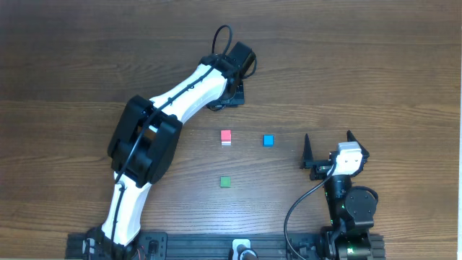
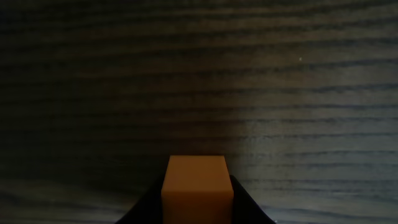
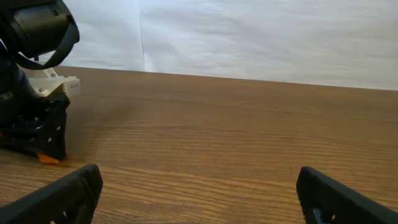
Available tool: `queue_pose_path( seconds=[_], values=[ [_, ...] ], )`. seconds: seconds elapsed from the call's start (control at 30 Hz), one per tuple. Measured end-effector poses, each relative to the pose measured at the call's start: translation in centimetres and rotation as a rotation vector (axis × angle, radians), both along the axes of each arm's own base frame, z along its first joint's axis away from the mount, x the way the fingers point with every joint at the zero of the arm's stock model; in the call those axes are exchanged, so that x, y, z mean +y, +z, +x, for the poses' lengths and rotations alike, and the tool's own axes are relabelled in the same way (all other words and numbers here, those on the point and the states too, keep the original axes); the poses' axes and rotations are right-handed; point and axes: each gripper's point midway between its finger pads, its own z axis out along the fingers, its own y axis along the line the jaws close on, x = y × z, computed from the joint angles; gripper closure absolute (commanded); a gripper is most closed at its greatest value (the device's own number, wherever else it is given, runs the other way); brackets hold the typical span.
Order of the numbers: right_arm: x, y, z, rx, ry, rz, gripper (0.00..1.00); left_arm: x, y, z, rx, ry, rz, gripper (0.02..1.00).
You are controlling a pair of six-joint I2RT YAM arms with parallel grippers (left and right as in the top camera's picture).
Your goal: Stack Cubes
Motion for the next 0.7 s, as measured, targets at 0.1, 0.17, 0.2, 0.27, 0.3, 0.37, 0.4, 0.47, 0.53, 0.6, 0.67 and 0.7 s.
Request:
queue_pose_path(
  seconds=[0.1, 0.17, 0.2, 0.27, 0.3, 0.37, 0.4, 0.47, 0.53, 0.6, 0.67, 0.7],
  values=[
    [0.0, 0.0, 0.0, 0.0, 0.0, 0.0, 0.007, 0.4, 0.8, -0.6, 0.014, 0.0, 0.009, 0.934],
    [0.0, 0.0, 0.0, 0.0, 0.0, 0.0, 0.007, 0.7, 2.3, -1.1, 0.016, 0.0, 0.009, 0.976],
    [0.0, 0.0, 0.0, 0.0, 0.0, 0.0, 0.009, 0.7, 3.1, -1.3, 0.014, -0.001, 0.005, 0.976],
    [0.0, 0.0, 0.0, 0.0, 0.0, 0.0, 0.009, 1.0, 5.3, -2.1, 0.007, 0.004, 0.001, 0.976],
    [0.0, 0.0, 0.0, 0.0, 0.0, 0.0, 0.007, 1.1, 6.5, -2.5, -0.003, 0.007, -0.004, 0.976],
    [0.0, 0.0, 0.0, 0.0, 0.0, 0.0, 0.009, 0.9, 8.7, -3.1, -0.029, 0.007, -0.02, 0.978],
    [0.0, 0.0, 0.0, 0.0, 0.0, 0.0, 0.009, 0.7, 9.7, -3.5, -0.04, 0.002, -0.027, 0.978],
    [0.0, 0.0, 0.0, 0.0, 0.0, 0.0, 0.009, -0.2, 11.3, -4.7, -0.064, -0.016, -0.035, 0.976],
    [0.0, 0.0, 0.0, 0.0, 0.0, 0.0, 0.009, -1.4, 12.1, -5.7, -0.083, -0.037, -0.04, 0.98],
    [0.0, 0.0, 0.0, 0.0, 0.0, 0.0, 0.009, -2.5, 12.2, -6.6, -0.09, -0.051, -0.041, 0.978],
    [0.0, 0.0, 0.0, 0.0, 0.0, 0.0, 0.007, -3.3, 11.7, -7.8, -0.084, -0.058, -0.037, 0.978],
    [0.0, 0.0, 0.0, 0.0, 0.0, 0.0, 0.007, -3.3, 11.1, -8.5, -0.072, -0.055, -0.029, 0.976]
  ],
)
